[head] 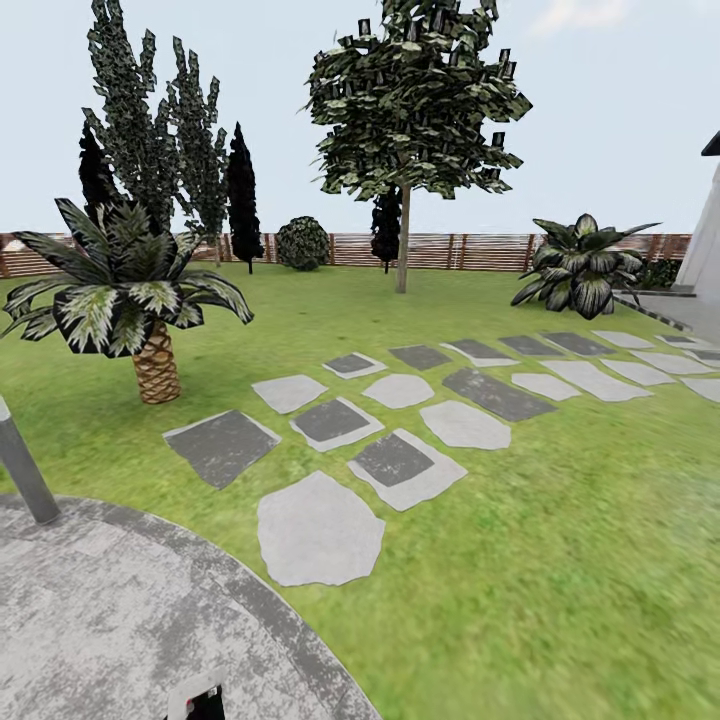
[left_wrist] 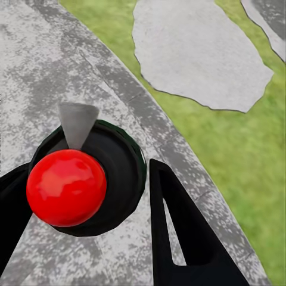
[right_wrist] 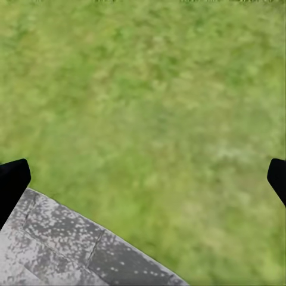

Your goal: In the garden, pick up the pesticide atomizer on the floor and spray pesticide onto both trees until each tree trunk is fully covered.

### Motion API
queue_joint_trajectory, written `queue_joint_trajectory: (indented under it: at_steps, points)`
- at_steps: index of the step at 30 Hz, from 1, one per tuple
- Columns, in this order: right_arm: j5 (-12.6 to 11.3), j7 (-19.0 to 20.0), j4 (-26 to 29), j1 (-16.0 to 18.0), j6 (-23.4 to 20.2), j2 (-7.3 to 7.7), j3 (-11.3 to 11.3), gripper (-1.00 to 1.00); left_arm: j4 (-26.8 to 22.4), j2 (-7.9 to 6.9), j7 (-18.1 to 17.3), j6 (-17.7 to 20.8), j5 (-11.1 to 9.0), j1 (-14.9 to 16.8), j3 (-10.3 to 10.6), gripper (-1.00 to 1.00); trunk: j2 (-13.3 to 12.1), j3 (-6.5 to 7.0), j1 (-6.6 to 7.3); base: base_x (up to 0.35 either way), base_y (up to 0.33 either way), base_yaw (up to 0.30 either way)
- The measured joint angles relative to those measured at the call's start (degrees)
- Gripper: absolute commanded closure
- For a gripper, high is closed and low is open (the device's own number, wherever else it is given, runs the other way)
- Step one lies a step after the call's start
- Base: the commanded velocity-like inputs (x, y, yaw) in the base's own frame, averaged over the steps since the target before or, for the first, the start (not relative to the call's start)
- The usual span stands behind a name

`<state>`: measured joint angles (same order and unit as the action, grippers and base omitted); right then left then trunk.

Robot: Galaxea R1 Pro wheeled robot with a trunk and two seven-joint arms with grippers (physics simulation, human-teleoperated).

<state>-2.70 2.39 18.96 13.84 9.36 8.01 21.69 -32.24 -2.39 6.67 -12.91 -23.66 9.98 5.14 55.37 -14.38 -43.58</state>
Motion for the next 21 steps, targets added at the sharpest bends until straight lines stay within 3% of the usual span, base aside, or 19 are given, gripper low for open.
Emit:
queue_joint_trajectory:
  at_steps: [21]
  points:
    - [0.0,0.0,-0.1,0.0,0.0,0.0,0.0,-1.0,0.0,0.0,-0.1,0.0,0.0,0.0,0.0,1.0,-8.4,3.78,4.62,0.0,0.0,0.0]
